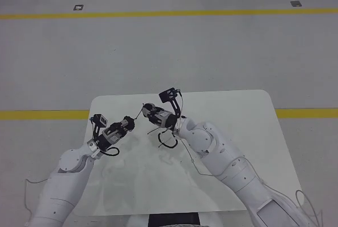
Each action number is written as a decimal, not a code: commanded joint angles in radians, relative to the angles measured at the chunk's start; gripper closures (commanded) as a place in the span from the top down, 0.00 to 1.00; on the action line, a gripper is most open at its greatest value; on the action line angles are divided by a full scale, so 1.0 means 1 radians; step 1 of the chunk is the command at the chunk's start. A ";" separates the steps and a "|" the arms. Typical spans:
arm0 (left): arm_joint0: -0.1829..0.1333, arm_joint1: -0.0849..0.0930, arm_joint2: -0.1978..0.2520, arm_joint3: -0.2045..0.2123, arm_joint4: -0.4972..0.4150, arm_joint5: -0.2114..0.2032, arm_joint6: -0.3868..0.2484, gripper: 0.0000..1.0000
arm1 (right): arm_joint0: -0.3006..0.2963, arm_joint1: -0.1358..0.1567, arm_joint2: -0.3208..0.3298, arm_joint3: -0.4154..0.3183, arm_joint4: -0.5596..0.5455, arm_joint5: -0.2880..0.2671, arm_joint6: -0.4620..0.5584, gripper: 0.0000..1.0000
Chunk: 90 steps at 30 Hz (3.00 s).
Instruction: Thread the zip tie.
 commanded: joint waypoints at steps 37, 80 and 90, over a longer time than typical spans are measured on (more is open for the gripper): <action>0.000 0.000 0.000 0.000 0.000 0.000 0.000 0.00 | 0.011 -0.020 -0.029 0.033 0.009 -0.021 0.025 0.20; 0.005 0.002 -0.055 -0.010 -0.531 0.397 -0.230 0.00 | -0.100 0.012 0.069 -0.069 -0.233 0.068 -0.183 1.00; 0.022 -0.006 -0.046 -0.039 -0.724 0.573 -0.196 0.00 | -0.127 0.011 0.012 -0.090 -0.460 0.051 -0.350 1.00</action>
